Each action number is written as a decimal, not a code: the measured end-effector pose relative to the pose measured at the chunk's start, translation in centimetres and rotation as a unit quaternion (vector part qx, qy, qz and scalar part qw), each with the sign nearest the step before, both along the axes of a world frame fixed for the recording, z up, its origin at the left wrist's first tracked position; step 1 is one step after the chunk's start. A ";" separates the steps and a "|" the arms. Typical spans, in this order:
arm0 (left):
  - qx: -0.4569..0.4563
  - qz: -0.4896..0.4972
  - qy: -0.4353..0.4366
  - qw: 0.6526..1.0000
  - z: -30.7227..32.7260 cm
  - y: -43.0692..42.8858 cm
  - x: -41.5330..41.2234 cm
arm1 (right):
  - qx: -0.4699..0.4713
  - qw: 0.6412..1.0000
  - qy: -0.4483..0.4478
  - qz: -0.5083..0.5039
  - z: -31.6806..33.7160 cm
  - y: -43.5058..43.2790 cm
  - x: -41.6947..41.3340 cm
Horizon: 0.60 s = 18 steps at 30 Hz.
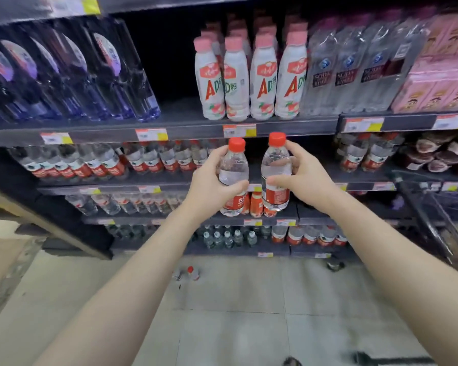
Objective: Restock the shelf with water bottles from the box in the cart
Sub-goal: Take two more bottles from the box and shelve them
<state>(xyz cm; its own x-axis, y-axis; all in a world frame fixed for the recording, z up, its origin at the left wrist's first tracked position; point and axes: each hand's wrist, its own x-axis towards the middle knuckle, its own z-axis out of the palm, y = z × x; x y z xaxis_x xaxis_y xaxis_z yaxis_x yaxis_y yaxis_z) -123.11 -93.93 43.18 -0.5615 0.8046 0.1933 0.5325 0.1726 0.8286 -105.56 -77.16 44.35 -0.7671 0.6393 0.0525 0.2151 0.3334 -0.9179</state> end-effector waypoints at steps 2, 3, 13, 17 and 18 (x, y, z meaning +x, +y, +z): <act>0.006 -0.001 -0.009 1.000 -2.5 0.2 -1.3 | -0.013 1.000 0.004 -0.011 -2.4 -0.2 -1.0; 0.006 -0.003 -0.012 1.000 -3.7 0.4 -1.8 | -0.024 1.000 0.006 -0.016 -3.8 -0.2 -1.4; 0.053 -0.003 -0.005 0.999 -17.1 6.1 -7.7 | 0.021 0.999 0.048 0.007 -15.9 5.5 -8.1; 0.075 -0.012 0.036 0.996 -21.2 8.3 -10.4 | 0.071 0.994 0.084 0.011 -19.8 8.6 -10.1; 0.075 -0.019 0.045 0.996 -21.9 8.8 -11.2 | 0.084 0.992 0.089 0.016 -20.6 9.4 -10.4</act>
